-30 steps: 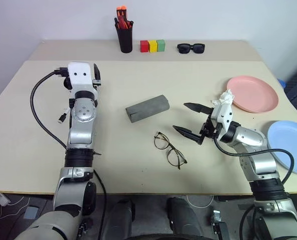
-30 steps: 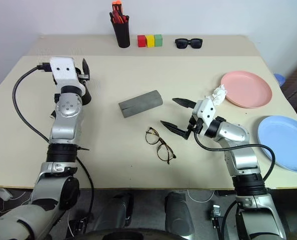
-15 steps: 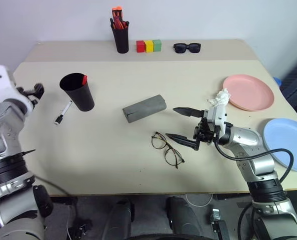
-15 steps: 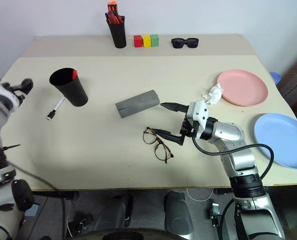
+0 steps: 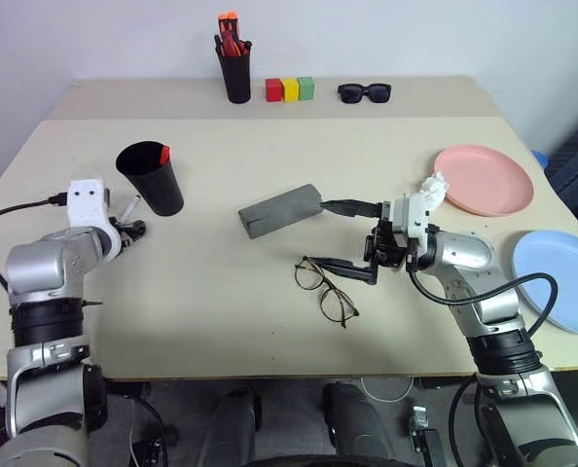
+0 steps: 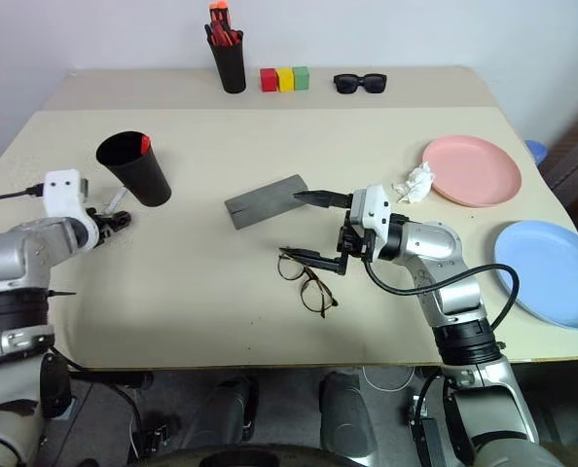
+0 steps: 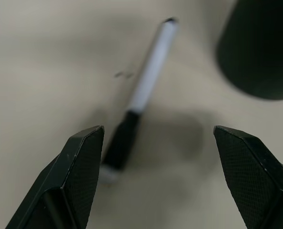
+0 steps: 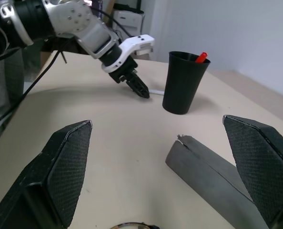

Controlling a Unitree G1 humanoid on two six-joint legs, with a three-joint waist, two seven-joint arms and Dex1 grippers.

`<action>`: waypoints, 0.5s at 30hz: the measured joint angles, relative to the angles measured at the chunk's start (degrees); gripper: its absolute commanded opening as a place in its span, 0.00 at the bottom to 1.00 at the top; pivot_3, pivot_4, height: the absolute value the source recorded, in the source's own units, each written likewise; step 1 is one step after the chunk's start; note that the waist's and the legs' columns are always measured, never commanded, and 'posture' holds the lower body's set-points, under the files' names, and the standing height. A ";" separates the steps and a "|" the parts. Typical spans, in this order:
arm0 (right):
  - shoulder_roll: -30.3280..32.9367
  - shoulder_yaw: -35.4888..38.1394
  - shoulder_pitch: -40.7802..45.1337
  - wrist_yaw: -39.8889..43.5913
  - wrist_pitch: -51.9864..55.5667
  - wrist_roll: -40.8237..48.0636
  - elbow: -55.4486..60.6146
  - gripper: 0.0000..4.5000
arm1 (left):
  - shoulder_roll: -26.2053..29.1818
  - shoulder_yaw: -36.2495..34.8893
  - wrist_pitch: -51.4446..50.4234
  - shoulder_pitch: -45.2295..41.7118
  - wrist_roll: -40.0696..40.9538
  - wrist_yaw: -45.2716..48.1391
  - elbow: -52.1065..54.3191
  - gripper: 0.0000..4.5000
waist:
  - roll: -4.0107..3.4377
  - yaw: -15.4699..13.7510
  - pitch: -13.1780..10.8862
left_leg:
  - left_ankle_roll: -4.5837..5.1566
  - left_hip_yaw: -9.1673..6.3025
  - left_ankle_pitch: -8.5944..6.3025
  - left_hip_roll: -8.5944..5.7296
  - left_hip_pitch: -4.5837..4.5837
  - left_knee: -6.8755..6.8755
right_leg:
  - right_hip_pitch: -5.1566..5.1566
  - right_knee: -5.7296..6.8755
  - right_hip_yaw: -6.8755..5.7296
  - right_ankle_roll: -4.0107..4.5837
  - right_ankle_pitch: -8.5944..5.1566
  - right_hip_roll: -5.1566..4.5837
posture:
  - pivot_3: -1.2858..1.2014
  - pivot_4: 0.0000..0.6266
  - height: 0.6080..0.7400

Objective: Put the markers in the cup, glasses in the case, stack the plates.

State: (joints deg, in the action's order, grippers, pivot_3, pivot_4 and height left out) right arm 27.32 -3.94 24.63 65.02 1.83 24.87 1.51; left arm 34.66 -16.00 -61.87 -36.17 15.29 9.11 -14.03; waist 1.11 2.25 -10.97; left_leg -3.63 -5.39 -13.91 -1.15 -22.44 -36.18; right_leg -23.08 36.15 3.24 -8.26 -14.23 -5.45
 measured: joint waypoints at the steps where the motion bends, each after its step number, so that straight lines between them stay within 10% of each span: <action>1: 0.03 0.07 -0.13 -0.27 -0.09 -0.04 0.02 1.00 | 0.23 0.65 0.35 -1.18 -0.36 0.15 -1.51 0.84 | 0.00 0.12 0.00 | 0.00 0.01 0.00 0.00 0.00 0.00 | 0.00 0.00 0.00 0.00 0.00 0.00 | 0.52 0.24 1.00; 12: 0.55 0.74 -3.47 -2.64 -0.89 -0.50 1.12 1.00 | 3.23 4.57 4.84 -11.72 -4.32 3.44 -19.91 0.84 | 0.01 0.17 -0.01 | 0.00 0.02 0.00 0.00 -0.02 0.03 | -0.03 -0.01 0.00 -0.01 0.00 0.00 | 0.52 0.24 1.00; 15: 0.58 0.76 -3.70 -2.97 -1.01 -0.57 1.12 1.00 | 3.85 5.31 5.64 -14.00 -5.31 4.36 -24.57 0.64 | 0.01 0.17 -0.01 | 0.00 0.03 0.00 -0.01 -0.02 0.03 | -0.03 -0.01 0.00 -0.01 0.00 0.00 | 0.52 0.24 1.00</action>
State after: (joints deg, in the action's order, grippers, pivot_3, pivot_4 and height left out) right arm 27.91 -3.18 20.93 62.05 0.82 24.30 2.63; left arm 38.50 -10.69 -56.23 -50.17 9.98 13.47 -38.60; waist 1.12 2.42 -10.98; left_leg -3.63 -5.36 -13.91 -1.16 -22.45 -36.15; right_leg -23.11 36.14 3.25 -8.28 -14.23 -5.45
